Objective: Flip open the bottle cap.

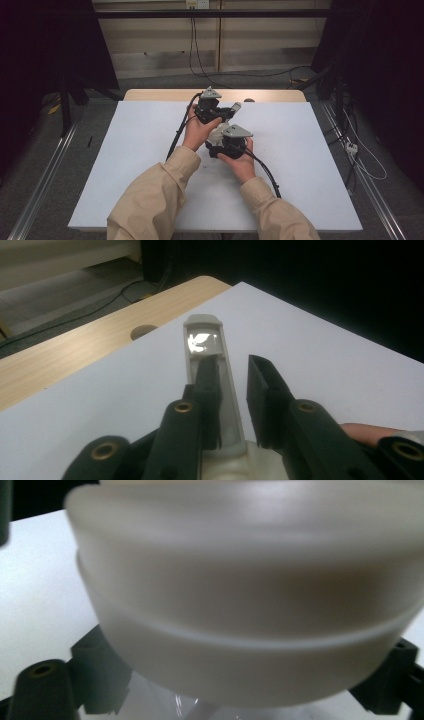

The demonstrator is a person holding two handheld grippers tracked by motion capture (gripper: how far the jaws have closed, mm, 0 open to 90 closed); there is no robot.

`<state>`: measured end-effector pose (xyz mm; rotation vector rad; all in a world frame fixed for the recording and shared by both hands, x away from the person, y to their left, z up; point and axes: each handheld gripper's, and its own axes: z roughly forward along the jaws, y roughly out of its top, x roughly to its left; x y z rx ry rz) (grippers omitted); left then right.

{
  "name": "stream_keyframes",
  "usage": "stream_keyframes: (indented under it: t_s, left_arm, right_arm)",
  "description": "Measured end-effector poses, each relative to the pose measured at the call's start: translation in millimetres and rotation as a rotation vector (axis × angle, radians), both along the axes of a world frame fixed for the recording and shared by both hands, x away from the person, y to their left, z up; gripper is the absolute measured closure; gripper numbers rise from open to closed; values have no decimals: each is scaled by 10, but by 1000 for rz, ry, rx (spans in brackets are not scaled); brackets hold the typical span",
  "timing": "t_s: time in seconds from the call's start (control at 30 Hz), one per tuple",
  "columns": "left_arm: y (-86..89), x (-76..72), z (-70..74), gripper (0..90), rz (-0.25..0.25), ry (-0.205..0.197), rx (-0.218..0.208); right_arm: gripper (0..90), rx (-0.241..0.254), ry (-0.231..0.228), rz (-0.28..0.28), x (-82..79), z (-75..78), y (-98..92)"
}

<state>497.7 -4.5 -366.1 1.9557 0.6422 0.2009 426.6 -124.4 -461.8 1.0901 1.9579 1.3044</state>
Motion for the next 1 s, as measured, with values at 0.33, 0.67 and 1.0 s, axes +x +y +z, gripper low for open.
stream_keyframes:
  t_s: [0.33, 0.67, 1.0]
  left_arm:
    - [55, -43, 65, 492, 22, 10, 3]
    - [241, -147, 98, 220, 51, 21, 12]
    - [506, -326, 53, 127, 65, 7, 27]
  right_arm:
    - [78, -6, 61, 16, -62, 21, -55]
    - [85, 15, 90, 27, -166, 58, -200]
    - [84, 35, 107, 44, -348, 118, -404]
